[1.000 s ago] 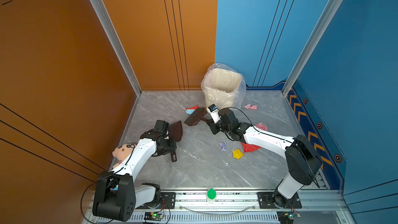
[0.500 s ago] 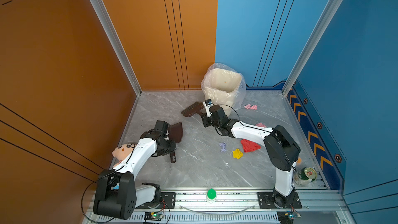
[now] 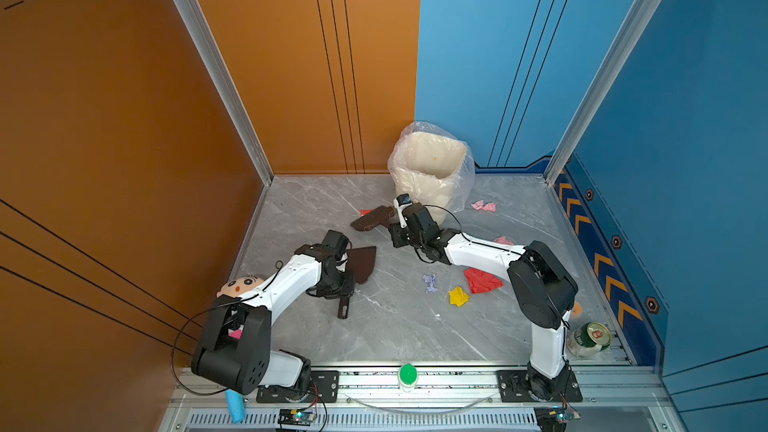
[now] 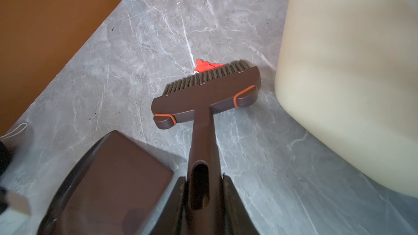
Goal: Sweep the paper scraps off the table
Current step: 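Sweep the red and blue scraps with the brush into the left-held dustpan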
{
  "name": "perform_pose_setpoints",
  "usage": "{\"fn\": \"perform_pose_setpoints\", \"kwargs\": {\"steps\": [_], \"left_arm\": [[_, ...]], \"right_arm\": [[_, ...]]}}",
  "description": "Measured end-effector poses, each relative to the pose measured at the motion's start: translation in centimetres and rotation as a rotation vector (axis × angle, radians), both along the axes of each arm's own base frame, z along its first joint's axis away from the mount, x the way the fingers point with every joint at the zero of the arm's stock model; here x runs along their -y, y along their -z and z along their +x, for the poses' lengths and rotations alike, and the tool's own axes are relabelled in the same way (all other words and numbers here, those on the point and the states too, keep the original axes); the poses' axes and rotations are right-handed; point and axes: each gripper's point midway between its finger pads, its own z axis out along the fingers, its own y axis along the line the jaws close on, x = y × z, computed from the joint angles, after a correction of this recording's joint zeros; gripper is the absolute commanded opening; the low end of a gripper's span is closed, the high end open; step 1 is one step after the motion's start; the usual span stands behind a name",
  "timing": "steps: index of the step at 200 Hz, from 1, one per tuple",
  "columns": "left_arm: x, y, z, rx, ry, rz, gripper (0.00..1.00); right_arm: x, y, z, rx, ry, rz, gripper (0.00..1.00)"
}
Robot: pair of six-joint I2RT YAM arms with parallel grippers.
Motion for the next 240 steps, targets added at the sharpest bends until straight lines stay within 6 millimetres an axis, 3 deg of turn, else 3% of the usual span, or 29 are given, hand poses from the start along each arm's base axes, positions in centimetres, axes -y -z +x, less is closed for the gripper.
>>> {"fn": "perform_pose_setpoints", "kwargs": {"steps": [50,100,141,161,187,217,240], "left_arm": [[1.8,0.9,-0.2,-0.04,0.093,0.029,0.0],[2.0,0.9,-0.2,-0.042,0.109,0.038,0.0],[2.0,0.9,-0.3,-0.042,0.114,0.045,0.0],[2.0,0.9,-0.4,-0.044,0.118,0.049,0.0],[2.3,0.9,-0.5,-0.047,0.127,0.051,0.0],[2.5,0.9,-0.3,-0.044,0.132,0.053,0.0],[2.4,0.9,-0.3,-0.045,0.133,0.054,0.0]], "right_arm": [[0.5,-1.7,-3.6,-0.115,-0.099,0.008,0.0],[2.3,-3.4,-7.0,-0.23,-0.163,0.008,0.0],[4.9,-7.4,-6.2,-0.185,-0.128,0.074,0.0],[5.8,-8.2,-5.0,-0.158,-0.098,0.091,0.0],[5.8,-7.3,-3.7,-0.159,-0.077,0.1,0.0],[4.2,-3.9,-2.7,-0.208,-0.084,0.054,0.0],[3.2,-1.9,-3.2,-0.23,-0.104,-0.011,0.0]]}}
